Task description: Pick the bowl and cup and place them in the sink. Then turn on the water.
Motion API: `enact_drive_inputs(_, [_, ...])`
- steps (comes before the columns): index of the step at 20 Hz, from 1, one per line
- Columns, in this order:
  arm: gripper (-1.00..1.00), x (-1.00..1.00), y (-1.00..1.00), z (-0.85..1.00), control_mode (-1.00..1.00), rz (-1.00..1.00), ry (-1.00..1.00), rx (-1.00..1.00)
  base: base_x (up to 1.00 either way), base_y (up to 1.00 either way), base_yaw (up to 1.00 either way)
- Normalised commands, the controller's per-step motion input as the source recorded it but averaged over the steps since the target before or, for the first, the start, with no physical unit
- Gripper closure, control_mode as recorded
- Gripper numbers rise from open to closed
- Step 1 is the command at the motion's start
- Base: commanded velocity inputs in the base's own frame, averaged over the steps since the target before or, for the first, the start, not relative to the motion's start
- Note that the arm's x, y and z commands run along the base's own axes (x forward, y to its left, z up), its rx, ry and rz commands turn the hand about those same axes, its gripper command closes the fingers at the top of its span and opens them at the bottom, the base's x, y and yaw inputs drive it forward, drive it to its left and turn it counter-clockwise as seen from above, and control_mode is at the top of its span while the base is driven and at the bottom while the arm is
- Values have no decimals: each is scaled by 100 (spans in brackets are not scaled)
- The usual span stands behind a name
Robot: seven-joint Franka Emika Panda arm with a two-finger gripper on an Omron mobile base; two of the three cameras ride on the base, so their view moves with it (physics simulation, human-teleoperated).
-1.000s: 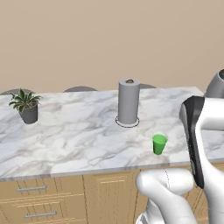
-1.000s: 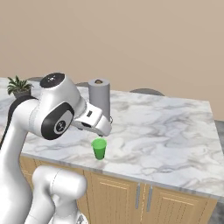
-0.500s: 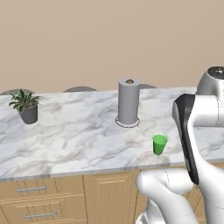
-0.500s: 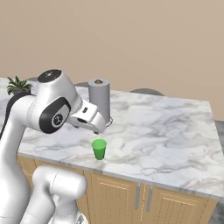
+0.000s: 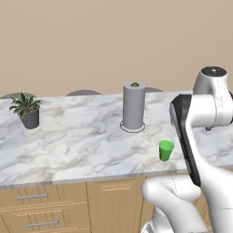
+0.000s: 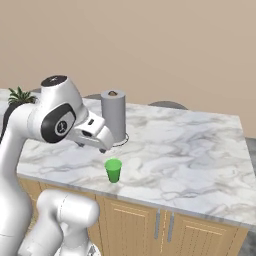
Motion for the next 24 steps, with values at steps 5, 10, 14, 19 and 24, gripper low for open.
enact_drive_inputs(5, [-100,26,0,-22,-100,2,0,12,0,0,0])
enact_drive_inputs(10, [-100,21,0,-33,-100,4,0,10,0,0,0])
enact_drive_inputs(14, [-100,19,0,-36,-100,2,-1,1,0,0,0])
enact_drive_inputs(19, [-100,30,0,-35,-100,0,-5,0,0,0,0])
enact_drive_inputs(24, [-100,40,0,-17,-100,0,-1,0,0,0,0])
